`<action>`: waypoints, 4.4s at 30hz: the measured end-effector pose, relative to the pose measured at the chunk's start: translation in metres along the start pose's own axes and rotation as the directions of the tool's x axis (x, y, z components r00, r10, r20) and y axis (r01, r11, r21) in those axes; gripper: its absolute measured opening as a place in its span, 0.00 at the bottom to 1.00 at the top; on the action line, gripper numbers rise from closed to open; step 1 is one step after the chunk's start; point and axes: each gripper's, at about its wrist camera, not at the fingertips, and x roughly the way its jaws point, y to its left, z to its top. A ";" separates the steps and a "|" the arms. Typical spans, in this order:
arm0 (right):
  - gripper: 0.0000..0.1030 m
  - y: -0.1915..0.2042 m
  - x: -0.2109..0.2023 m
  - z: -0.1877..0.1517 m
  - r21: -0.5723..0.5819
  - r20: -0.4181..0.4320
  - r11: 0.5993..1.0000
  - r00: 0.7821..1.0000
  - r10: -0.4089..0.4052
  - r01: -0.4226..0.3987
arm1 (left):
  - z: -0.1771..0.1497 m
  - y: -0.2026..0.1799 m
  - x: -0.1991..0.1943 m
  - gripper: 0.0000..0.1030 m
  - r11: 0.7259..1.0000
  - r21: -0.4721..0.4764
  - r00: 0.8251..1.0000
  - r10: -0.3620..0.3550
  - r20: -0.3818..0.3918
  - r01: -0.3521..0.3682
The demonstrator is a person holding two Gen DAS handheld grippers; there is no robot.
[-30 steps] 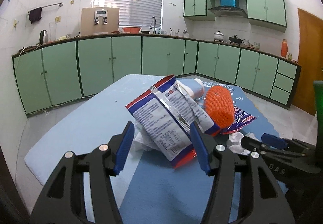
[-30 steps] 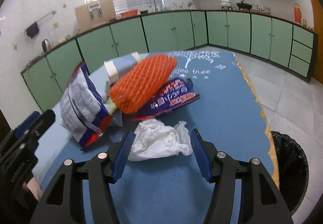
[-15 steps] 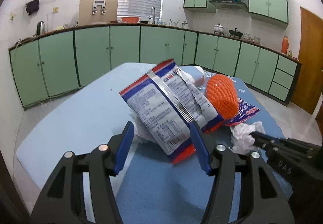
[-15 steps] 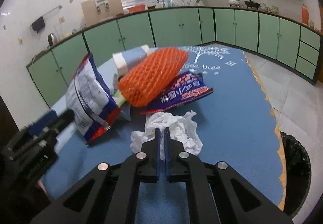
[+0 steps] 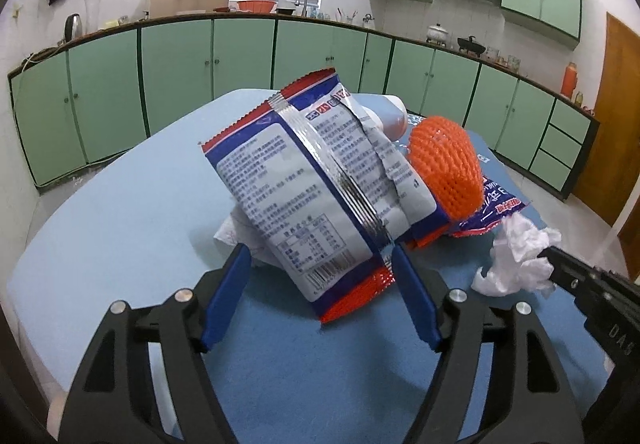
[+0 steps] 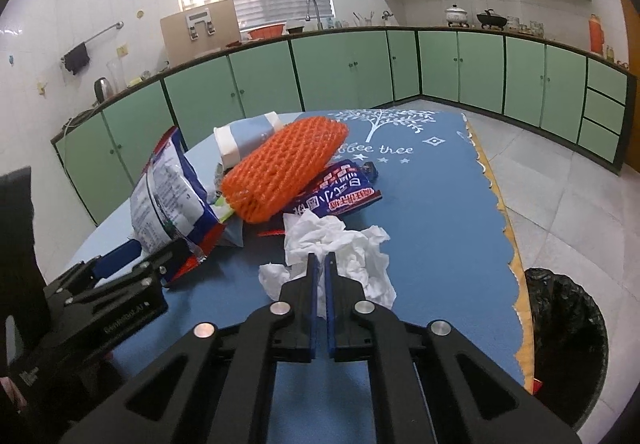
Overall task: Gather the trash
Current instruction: 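Grasp the white tissue with the right tool while the left tool grasps the snack bag, then carry the tissue and snack bag over the bin and release both, then grasp the blue snack wrapper with the right tool while the left tool grasps the tissue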
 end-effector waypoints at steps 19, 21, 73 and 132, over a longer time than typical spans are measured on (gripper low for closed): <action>0.04 -0.003 -0.009 -0.001 -0.020 0.027 1.000 1.000 -0.005 0.005 | 0.008 -0.010 -0.044 0.01 0.999 0.017 0.989 -0.044 0.142 0.042; 0.04 -0.006 -0.015 0.001 -0.014 0.040 1.000 0.999 -0.003 0.003 | 0.008 -0.014 -0.052 0.01 0.998 0.025 0.986 -0.056 0.154 0.053; 0.20 -0.258 -0.123 -0.039 0.336 0.012 0.862 0.914 -0.407 0.379 | -0.040 -0.289 0.005 0.25 0.821 0.259 0.861 -0.482 -0.164 0.509; 0.58 -0.020 0.044 0.043 0.020 -0.013 0.999 0.999 -0.048 0.048 | 0.039 0.018 0.030 0.05 0.999 0.035 0.998 0.012 -0.058 -0.010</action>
